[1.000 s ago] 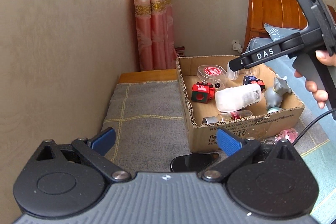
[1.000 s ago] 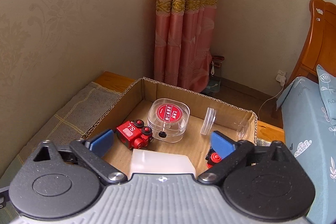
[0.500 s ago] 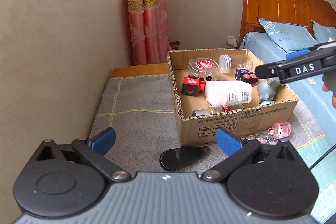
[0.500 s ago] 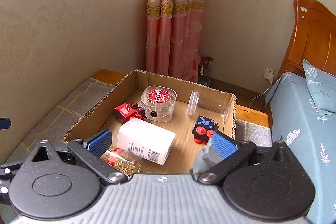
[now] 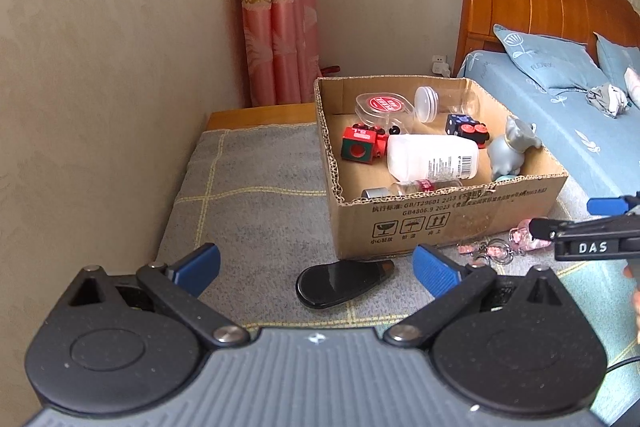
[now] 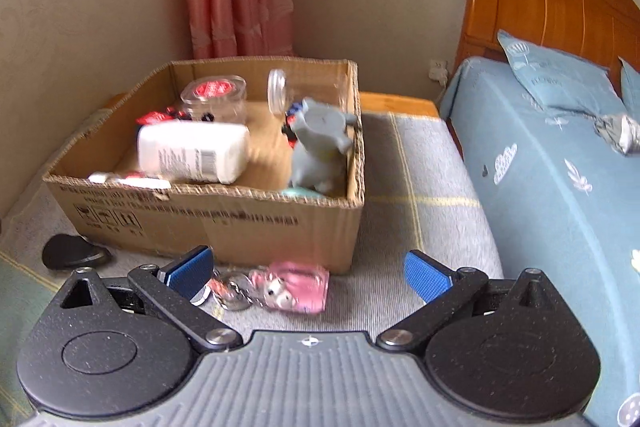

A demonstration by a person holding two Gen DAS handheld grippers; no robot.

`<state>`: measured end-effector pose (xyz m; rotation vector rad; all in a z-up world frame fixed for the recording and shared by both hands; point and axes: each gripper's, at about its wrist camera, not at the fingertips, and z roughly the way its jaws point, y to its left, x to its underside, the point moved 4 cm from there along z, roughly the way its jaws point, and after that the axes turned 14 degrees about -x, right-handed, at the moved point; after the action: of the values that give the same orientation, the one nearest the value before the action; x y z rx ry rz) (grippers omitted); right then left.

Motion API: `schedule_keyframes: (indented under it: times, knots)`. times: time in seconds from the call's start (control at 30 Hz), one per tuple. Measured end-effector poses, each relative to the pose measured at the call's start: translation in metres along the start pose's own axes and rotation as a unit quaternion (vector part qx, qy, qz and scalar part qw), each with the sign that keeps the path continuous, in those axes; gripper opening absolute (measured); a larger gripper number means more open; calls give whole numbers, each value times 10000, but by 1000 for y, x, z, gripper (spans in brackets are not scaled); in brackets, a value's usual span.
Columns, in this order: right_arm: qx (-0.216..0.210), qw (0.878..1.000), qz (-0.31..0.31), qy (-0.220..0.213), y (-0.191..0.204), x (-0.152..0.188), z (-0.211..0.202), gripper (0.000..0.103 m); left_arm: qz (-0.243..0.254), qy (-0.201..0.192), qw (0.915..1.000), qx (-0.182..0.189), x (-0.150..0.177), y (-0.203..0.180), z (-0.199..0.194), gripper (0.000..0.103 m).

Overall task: Organize rigid objects
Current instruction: 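Move left tool to the black oval object while right tool approaches the pink keychain bottle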

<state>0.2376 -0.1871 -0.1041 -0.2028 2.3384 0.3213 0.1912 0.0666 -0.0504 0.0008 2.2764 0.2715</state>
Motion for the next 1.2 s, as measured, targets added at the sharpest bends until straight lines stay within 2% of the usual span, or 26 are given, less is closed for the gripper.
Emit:
schedule_keyframes:
  times: [0.1,0.23,0.43,0.6,0.87,1.0,1.2]
  knots:
    - [46,9998,143,114,-4,8,19,103,20,53,10000,-1,2,-2,3,102]
    - [339,9991,195,177,-9,11,35,103,22,114,9999,16,5,-3,5,102]
    - [459,9983,329,134,-20,18,29,103,111,250,9996,33,10,-11,16,102]
    - [276,9982,512,161,-25,22,29,103,235,366,9990,115,14,-22,29,102]
    - [132,9997,200,66,-25,29,26,103,269,460,9985,111,21,-39,64,102]
    - [139,9998,78,98,-23,30,25,103,167,499,9986,99,22,-47,82,102]
    - [163,9998,71,50,-22,31,25,103,-112,684,9975,-112,24,-49,102,102]
